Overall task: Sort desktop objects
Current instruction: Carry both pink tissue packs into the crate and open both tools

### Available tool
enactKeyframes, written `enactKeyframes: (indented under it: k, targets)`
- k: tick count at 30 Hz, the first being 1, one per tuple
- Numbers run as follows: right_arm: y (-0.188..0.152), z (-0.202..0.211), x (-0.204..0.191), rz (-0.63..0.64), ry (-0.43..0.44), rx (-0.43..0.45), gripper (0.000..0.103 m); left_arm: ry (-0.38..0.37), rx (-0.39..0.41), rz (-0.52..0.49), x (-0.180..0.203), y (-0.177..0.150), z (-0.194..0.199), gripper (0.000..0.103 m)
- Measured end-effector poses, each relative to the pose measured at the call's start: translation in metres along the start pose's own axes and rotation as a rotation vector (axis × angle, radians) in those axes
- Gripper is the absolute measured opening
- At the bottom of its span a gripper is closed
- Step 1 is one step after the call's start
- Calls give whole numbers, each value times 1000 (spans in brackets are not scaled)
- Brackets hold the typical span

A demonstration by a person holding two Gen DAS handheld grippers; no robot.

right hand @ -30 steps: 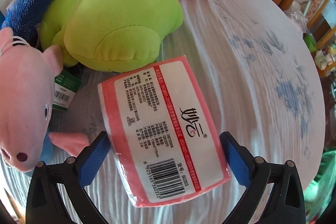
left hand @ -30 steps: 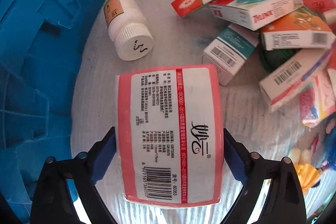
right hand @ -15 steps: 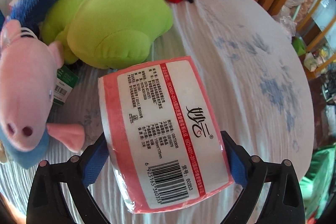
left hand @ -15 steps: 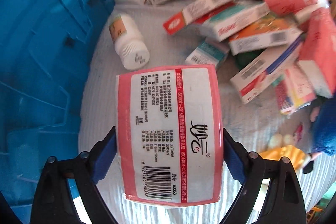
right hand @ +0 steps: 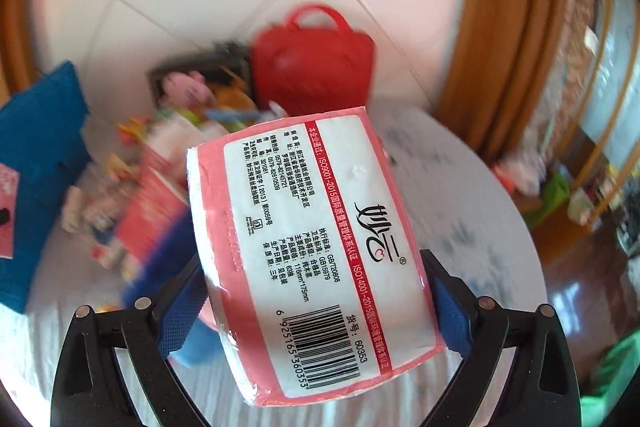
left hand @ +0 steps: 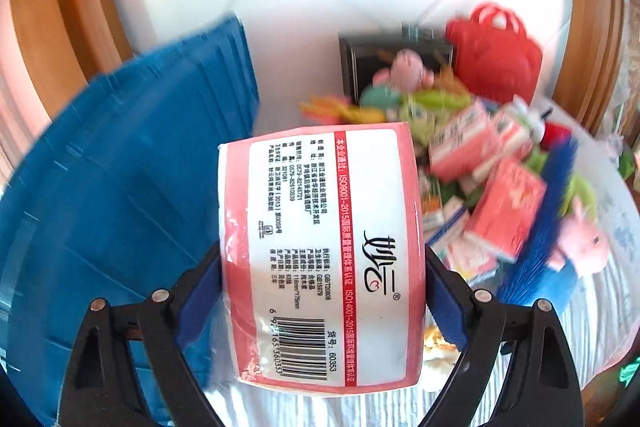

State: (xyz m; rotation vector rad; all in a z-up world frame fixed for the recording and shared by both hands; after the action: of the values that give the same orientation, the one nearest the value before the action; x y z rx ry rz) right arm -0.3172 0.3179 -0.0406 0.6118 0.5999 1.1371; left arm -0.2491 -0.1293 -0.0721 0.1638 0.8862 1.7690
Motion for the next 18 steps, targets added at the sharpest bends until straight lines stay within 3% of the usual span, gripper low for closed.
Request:
enactKeyframes:
  k: [8,9,12,13,15,18]
  targets:
    - [41,66,-218,140,243,111,98,71,156,11,-114,10,77,91]
    - [42,72,-245,157,268,116,98,52,188,15,-137,9,85,96]
    - [41,89,-342,209,346,114,98,-118,247,49,-178,8,107,97]
    - [39,94,-381,219,379,99,98,-107,273,47,-195,9,117,97]
    - [36,98,-433,229,420,76,98,6,319,11,-233,13,134,96]
    - [30,104,-507,234,436,55,98,66,313,-24,-278,13,136,92]
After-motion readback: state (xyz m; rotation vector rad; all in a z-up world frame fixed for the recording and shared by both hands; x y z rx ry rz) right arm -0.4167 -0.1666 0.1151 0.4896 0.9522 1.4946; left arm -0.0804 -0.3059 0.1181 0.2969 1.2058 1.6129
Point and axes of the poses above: each gripper's, at about its wrist camera, not at the fingertips, and z roughly against the way its jaws point, x to its right, y to its top, the point moved 7 cm from there along -z, roughly the way its jaws point, and after that the axes turned 14 degrees about -z, right-handed, at the moved point
